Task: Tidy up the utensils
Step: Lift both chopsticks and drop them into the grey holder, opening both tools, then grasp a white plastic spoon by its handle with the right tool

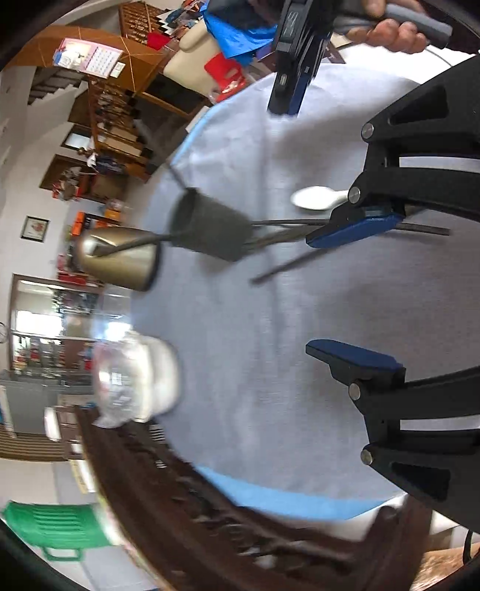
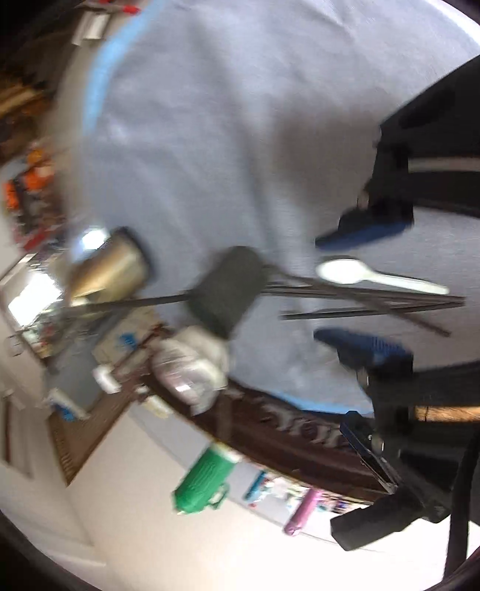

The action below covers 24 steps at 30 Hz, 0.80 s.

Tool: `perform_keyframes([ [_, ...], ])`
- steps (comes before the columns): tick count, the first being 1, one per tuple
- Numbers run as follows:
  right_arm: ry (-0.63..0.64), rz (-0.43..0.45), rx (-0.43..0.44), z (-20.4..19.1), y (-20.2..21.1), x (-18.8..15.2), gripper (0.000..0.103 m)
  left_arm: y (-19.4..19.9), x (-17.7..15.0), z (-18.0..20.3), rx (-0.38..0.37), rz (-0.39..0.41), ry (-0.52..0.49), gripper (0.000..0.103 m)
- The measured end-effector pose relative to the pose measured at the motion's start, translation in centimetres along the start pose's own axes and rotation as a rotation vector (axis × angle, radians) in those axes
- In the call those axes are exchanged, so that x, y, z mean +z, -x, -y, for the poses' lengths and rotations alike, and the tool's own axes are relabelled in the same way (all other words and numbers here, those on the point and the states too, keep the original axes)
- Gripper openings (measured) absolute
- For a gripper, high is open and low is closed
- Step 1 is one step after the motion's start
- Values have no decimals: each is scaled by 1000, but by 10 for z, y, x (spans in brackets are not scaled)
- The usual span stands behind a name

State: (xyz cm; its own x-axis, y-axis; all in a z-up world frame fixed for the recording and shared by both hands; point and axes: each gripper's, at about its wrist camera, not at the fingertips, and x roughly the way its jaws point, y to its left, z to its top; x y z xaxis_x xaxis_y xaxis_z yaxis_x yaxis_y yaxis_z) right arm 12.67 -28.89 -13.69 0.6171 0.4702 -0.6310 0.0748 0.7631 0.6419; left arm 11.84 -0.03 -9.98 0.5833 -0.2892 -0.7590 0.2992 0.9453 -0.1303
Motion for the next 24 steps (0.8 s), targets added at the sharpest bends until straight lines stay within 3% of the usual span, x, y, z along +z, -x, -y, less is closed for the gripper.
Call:
perform_keyframes([
  [6, -6, -122, -36, 6, -61, -23, 39, -4, -33, -1, 2, -43, 16, 53],
  [11, -2, -169, -128, 1, -95, -25, 40, -7, -31, -7, 7, -46, 18, 53],
  [15, 62, -158, -179, -9, -104, -22, 39, -24, -17, -8, 13, -52, 7, 53],
  [17, 96, -155, -205, -15, -108, -19, 34, -32, -10, -8, 14, -59, 4, 52],
  [18, 119, -155, -226, -17, -111, -18, 20, -37, -6, -8, 14, -63, 5, 52],
  [19, 150, -151, -257, -18, -114, -17, 13, -40, -2, -8, 14, -67, 7, 52],
  [24, 152, -118, -295, -2, -107, -6, 10, -45, -3, -4, -5, -81, 6, 52],
])
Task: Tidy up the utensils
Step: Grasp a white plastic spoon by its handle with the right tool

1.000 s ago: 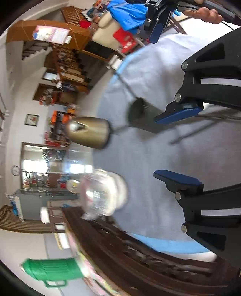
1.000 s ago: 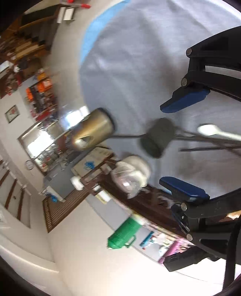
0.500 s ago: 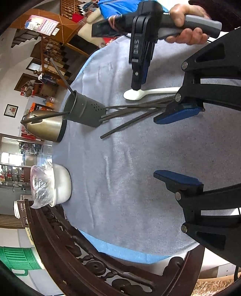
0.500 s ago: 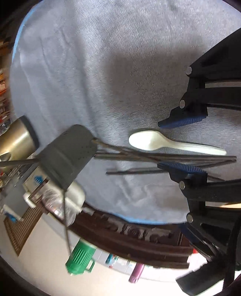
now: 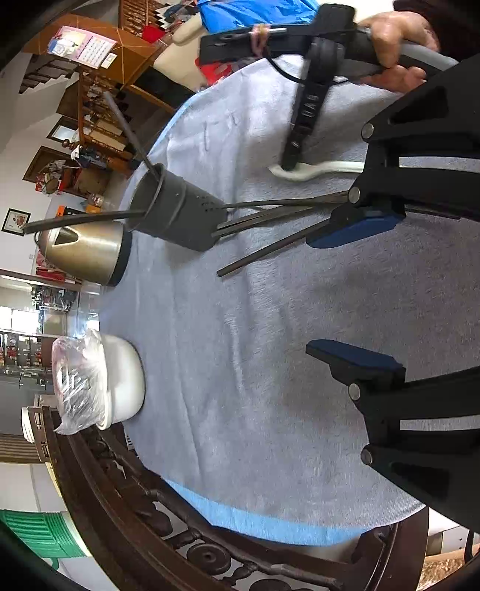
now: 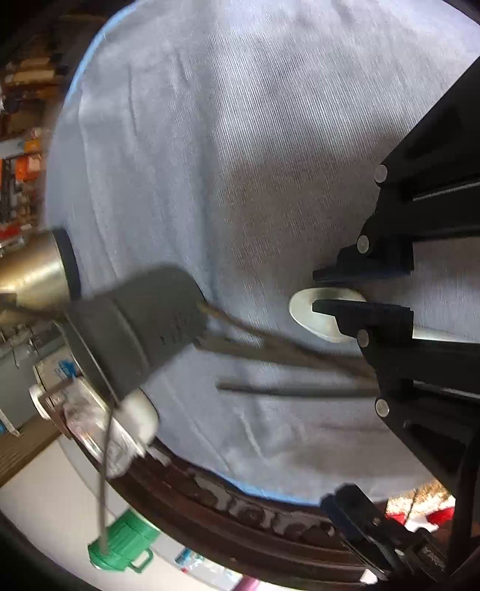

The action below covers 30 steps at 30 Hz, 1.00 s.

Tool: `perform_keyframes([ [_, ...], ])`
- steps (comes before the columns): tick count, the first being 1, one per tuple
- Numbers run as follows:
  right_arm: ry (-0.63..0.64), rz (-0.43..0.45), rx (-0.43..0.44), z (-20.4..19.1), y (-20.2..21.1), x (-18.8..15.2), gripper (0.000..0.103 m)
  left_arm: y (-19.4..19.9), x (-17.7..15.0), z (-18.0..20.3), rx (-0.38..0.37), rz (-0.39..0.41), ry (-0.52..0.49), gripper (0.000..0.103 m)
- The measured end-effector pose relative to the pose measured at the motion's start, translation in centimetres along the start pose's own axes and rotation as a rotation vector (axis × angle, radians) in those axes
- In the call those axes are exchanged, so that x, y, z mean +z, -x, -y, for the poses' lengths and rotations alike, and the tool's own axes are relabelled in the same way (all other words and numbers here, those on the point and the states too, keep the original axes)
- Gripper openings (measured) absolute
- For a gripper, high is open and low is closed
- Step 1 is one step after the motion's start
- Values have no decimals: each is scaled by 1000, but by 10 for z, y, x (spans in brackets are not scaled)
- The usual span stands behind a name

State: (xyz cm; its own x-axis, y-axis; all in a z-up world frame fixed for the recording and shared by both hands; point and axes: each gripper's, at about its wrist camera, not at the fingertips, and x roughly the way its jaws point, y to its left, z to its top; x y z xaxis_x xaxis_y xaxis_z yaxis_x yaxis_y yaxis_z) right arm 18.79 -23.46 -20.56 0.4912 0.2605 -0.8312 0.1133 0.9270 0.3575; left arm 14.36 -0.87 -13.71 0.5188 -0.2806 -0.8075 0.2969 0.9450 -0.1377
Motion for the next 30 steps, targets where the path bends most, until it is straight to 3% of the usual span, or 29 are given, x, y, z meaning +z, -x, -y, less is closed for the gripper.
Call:
perform_keyframes([
  [2, -21, 13, -6, 13, 5, 4, 11, -3, -4, 0, -4, -13, 8, 52],
  [4, -58, 14, 61, 24, 13, 6, 11, -6, -8, 0, -8, -28, 25, 52],
  [7, -23, 83, -2, 27, 30, 6, 11, -6, -12, 0, -12, -38, 37, 52],
  [11, -164, -10, 125, 39, 25, 7, 18, 5, -14, 2, 7, -5, 21, 52],
  [13, -199, -57, 108, 33, 19, 3, 32, 13, -15, 2, 10, 11, 19, 52],
  [16, -183, -101, 89, 21, 11, -10, 36, 25, -18, -3, 9, 32, 27, 52],
  [20, -134, -106, 43, 0, 7, -16, 36, 37, -23, -11, 12, 56, 35, 52],
  [26, 6, -74, -130, -35, 2, -22, 34, 53, -31, -26, 8, 83, 65, 52],
  [30, 177, -60, -285, -59, -1, -31, 15, 64, -37, -35, 10, 95, 87, 52],
])
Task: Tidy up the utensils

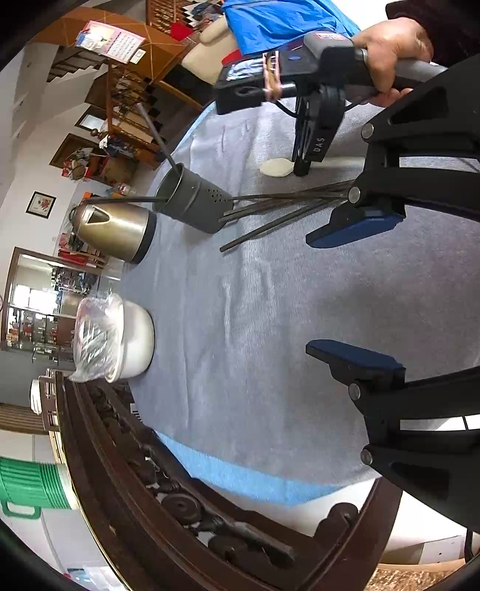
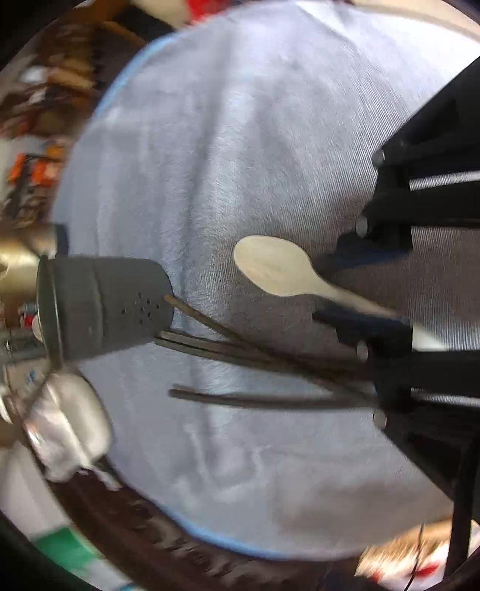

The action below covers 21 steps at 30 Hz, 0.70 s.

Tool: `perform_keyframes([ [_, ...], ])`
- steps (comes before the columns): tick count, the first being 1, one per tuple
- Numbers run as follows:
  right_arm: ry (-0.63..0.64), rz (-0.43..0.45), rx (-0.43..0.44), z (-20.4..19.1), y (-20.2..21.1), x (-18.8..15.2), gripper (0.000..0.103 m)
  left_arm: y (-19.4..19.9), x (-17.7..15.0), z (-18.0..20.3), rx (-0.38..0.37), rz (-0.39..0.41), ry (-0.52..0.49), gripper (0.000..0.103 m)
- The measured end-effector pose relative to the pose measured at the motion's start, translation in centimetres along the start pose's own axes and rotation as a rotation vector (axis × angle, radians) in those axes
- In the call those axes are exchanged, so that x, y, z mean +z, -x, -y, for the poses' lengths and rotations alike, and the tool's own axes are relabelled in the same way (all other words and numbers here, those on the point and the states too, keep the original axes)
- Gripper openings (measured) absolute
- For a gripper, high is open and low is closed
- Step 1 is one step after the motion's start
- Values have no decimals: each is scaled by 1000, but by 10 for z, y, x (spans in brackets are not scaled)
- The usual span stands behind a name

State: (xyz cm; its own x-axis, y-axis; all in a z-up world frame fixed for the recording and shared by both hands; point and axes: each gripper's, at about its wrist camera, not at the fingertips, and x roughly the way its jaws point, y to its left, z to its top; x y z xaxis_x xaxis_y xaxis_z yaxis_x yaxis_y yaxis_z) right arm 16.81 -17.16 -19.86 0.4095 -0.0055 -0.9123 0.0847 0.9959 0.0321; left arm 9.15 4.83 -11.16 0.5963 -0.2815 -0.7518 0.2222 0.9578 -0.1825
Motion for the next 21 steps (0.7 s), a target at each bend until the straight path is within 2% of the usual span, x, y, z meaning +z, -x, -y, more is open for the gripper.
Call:
perform_keyframes([
  [2, 0, -2, 3, 1, 2, -3, 9, 5, -1, -4, 1, 4, 8, 52],
  [4, -30, -5, 20, 14, 8, -7, 9, 10, -2, -7, 7, 14, 12, 52],
  [8, -64, 88, 118, 47, 49, -16, 9, 16, -2, -10, 13, 27, 21, 52],
  [12, -97, 228, 234, 70, 106, -12, 9, 18, 1, -3, 11, 37, 3, 52],
  [15, -137, 314, 405, 76, 143, -4, 11, 20, 3, 6, 8, 44, -25, 52],
  [17, -185, 338, 511, 84, 160, -4, 19, 20, 3, 11, 6, 46, -38, 52],
  [19, -218, 375, 493, 80, 171, -2, 38, 20, 4, 14, 12, 48, -49, 52],
  [20, -229, 414, 491, 85, 178, -6, 40, 21, 4, 15, 14, 49, -54, 52],
  [21, -237, 449, 499, 89, 183, -9, 52, 20, 4, 15, 18, 50, -58, 52],
])
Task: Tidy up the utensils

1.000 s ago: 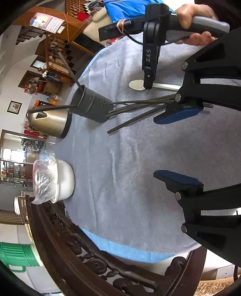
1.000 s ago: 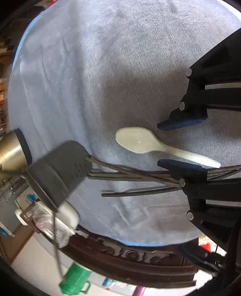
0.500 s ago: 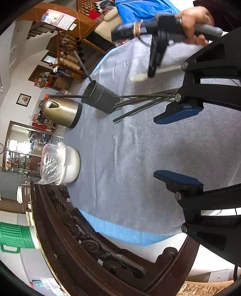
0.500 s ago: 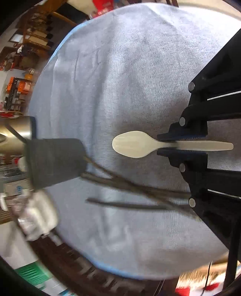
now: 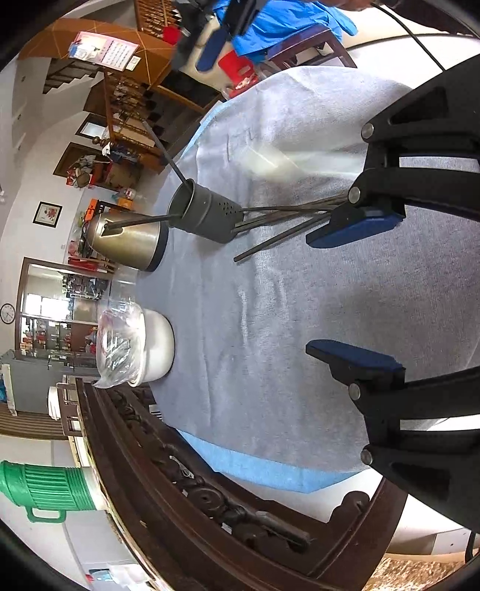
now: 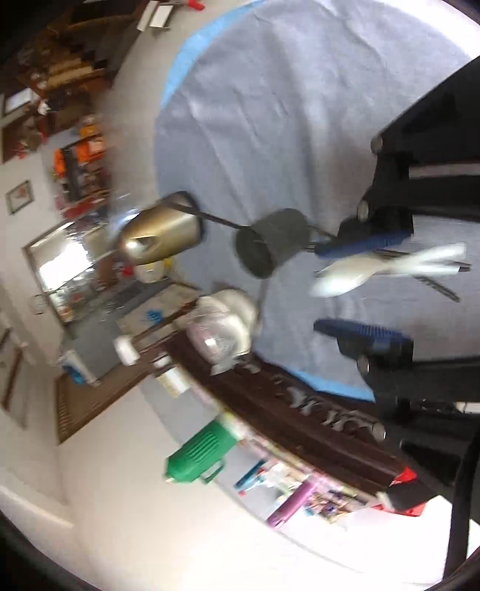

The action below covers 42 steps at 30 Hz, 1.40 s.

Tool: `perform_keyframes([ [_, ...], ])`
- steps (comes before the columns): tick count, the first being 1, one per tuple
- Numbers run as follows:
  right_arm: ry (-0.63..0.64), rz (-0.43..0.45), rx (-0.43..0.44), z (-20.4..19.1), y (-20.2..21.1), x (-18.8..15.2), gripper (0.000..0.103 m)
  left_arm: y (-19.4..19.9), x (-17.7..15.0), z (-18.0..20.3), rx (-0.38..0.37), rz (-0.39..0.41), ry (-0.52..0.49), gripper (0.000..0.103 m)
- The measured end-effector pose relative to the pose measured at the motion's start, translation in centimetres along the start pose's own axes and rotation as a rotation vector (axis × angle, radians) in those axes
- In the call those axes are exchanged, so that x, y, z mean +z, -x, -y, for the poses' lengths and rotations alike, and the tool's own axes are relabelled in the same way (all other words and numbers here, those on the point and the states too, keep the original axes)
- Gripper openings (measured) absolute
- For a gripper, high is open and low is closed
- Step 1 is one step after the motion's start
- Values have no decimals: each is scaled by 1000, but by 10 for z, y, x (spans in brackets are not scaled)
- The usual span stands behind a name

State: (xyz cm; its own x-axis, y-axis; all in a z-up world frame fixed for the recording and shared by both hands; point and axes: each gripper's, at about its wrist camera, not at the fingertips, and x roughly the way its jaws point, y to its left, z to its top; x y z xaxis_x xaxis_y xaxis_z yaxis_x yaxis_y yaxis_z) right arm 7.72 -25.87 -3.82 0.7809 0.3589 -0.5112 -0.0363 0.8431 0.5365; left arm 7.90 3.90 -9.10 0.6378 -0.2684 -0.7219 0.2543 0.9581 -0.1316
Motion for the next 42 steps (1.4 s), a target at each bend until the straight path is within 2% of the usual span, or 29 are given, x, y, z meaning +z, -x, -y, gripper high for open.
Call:
perform_keyframes([
  [1, -1, 24, 3, 0, 5, -1, 57, 0, 0, 0, 4, -1, -1, 52],
  [3, 17, 42, -12, 2, 8, 2, 57, -3, 0, 0, 8, -9, 0, 52],
  [5, 34, 20, -37, 5, 1, 4, 57, -5, 0, 2, 6, -17, -2, 52],
  [9, 42, -97, -107, 26, -24, -8, 55, -8, -2, 12, 9, -28, -33, 52],
  [11, 50, -164, -130, 40, -38, -18, 44, -9, -2, 15, 6, -32, -43, 52],
  [12, 52, -205, -120, 47, -48, -25, 40, -10, -3, 17, 7, -36, -49, 52],
  [14, 65, -290, -85, 55, -68, -37, 40, -14, -3, 20, 7, -47, -52, 52],
  [17, 138, -342, -94, 53, -86, -47, 40, -17, -3, 24, 0, -59, -49, 52],
  [18, 142, -341, -130, 58, -89, -48, 40, -16, -3, 26, -7, -60, -54, 52],
  [21, -13, -348, -108, 89, -89, -48, 40, -17, -3, 38, -40, -60, -94, 52],
  [23, -93, -334, -118, 108, -89, -45, 40, -24, -3, 44, -85, -90, -82, 52],
  [25, -124, -346, -107, 115, -96, -43, 38, -32, -1, 47, -155, -132, -48, 46],
  [27, -168, -366, -107, 123, -106, -43, 35, -38, 1, 52, -216, -168, -19, 32],
  [29, -198, -387, -108, 130, -116, -44, 31, -41, 2, 56, -264, -187, 7, 25],
  [31, -234, -401, -98, 136, -126, -47, 23, -44, 2, 60, -303, -209, 35, 22],
  [34, -237, -396, -85, 134, -138, -51, 9, -55, 4, 64, -323, -250, 79, 20],
  [37, -222, -367, -93, 133, -140, -51, 5, -71, 7, 72, -321, -296, 102, 20],
  [42, -257, -292, -112, 149, -127, -50, 4, -95, 14, 85, -318, -356, 132, 20],
])
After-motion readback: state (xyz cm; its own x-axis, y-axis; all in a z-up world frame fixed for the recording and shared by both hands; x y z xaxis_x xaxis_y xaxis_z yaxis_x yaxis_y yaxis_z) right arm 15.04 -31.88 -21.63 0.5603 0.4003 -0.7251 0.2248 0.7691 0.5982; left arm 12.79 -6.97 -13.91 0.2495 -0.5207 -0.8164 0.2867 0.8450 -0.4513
